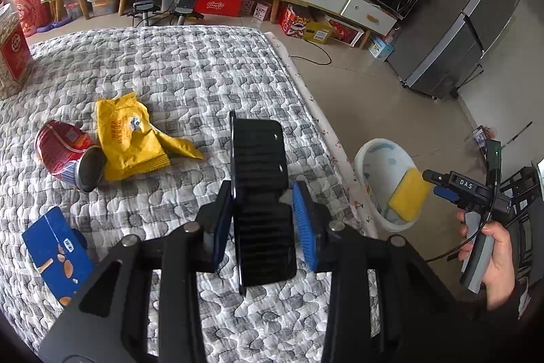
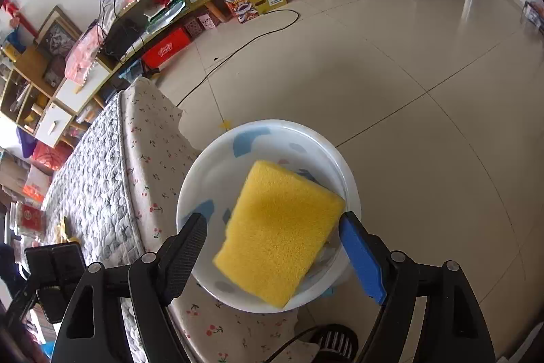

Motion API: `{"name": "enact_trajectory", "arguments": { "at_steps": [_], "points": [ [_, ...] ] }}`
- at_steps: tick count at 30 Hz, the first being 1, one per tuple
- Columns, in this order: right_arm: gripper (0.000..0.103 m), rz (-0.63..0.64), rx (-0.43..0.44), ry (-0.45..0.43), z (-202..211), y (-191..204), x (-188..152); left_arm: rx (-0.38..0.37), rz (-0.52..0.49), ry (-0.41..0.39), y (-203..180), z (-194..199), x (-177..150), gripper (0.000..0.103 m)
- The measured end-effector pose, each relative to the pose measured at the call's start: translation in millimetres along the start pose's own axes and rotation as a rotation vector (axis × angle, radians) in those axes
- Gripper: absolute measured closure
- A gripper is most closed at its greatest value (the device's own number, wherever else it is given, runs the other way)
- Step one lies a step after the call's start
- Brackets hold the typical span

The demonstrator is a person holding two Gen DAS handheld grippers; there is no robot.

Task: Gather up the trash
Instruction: 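Carry the yellow sponge and black tray over the white bin and release both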

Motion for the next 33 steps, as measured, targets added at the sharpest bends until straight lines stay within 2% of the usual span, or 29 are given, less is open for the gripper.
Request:
{"name": "enact_trajectory", "arguments": {
  "at_steps": [5,8,9,10,16,21,33],
  "points": [
    [0.019,0.025,0.005,-0.003,4.8,-2.0,-1.3,0.027,0.006,0.078,5.5,-23.7,-5.1,0.065],
    [0.019,0.028,0.013,0.001,6.7,-3.2,-2.4,0.035,0.02,0.091,10.6,-31.8,-8.6,0.065],
    [0.019,0.026,0.016,0.002,7.0,-3.1,-3.2,0.034,0.023,0.088,9.2,-33.0,-9.8,0.068],
    [0.019,0.023,0.017,0.003,7.3,-3.1,-3.7,0.027,0.026,0.083,9.6,-32.7,-10.4,0.075],
    [0.019,-0.003,0.034,-0.011,17.1,-6.6,-5.0,-0.007,-0.018,0.017,-8.2,-11.9,-4.0,0.076],
    [0.019,-0.038,0.044,-0.051,34.7,-14.8,-7.9,-0.06,-0.068,0.011,-45.6,-13.1,4.4,0.076],
    [0.019,-0.077,-0.021,-0.109,59.8,-47.8,-16.4,-0.176,-0.2,0.092,-154.3,-71.5,7.2,0.076]
  ]
}}
Point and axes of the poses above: each gripper's, at about its wrist camera, not at the fingertips, and z roughly against the way its jaws point, y to its left, x to its top, the point moved 6 cm from there along -z, roughly the way its jaws point, and after that the axes turned 8 degrees about y, right-handed, at the moved point
